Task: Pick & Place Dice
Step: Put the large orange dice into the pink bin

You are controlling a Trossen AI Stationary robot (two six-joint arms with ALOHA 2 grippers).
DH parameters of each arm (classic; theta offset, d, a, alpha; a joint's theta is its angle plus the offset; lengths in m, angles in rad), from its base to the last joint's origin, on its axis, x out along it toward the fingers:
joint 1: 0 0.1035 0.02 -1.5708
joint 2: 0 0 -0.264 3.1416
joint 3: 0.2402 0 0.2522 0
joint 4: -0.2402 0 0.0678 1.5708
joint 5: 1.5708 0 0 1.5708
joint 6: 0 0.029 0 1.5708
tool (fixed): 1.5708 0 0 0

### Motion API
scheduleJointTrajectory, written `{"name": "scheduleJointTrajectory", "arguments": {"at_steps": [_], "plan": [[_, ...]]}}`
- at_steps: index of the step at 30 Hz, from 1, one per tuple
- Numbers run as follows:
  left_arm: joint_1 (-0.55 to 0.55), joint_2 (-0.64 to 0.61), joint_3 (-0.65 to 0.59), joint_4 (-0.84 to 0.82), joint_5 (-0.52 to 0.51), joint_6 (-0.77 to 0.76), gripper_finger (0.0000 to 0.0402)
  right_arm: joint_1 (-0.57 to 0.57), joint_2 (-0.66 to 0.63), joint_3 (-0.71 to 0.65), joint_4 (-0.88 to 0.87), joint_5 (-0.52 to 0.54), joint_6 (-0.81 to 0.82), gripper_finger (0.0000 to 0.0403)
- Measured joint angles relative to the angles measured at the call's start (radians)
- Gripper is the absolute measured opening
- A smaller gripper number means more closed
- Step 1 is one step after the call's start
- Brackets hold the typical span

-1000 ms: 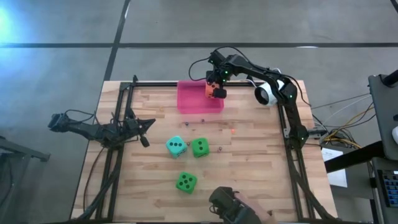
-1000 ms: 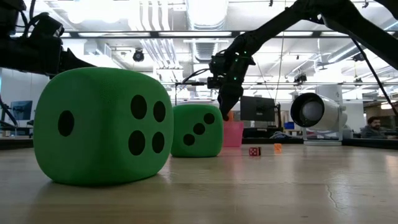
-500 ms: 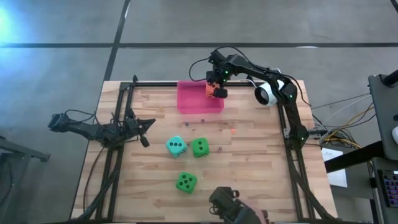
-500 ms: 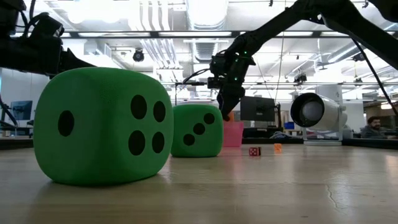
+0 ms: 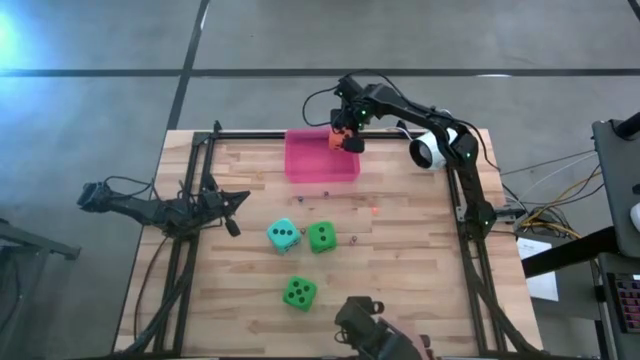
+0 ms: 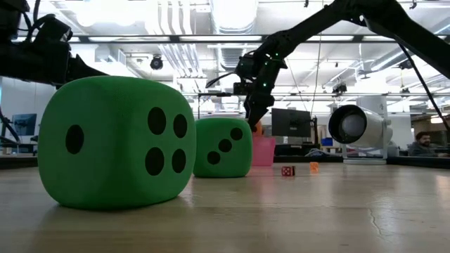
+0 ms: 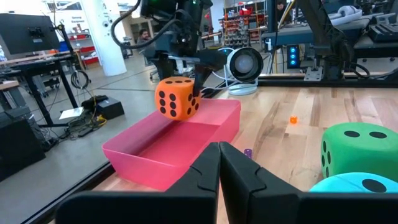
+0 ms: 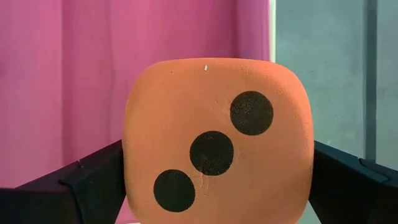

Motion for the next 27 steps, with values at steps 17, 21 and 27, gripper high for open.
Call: {"name": "scheduleJointTrajectory", "arguments": {"at_steps": [17,21,27], "plan": [[0.000,0.000,0.000,0.000,0.000,0.000,0.0015,0.006,0.000,0.011,-0.142,-0.003,-0.005,0.0397],[0.000,0.000,0.000,0.000,0.000,0.000,0.0015,0.006,0.000,0.011,-0.140,-0.003,-0.004,0.0397],[0.000,0.000,0.000,0.000,0.000,0.000,0.0015,0.006,0.000,0.010,-0.136,-0.002,0.000,0.0397]]}}
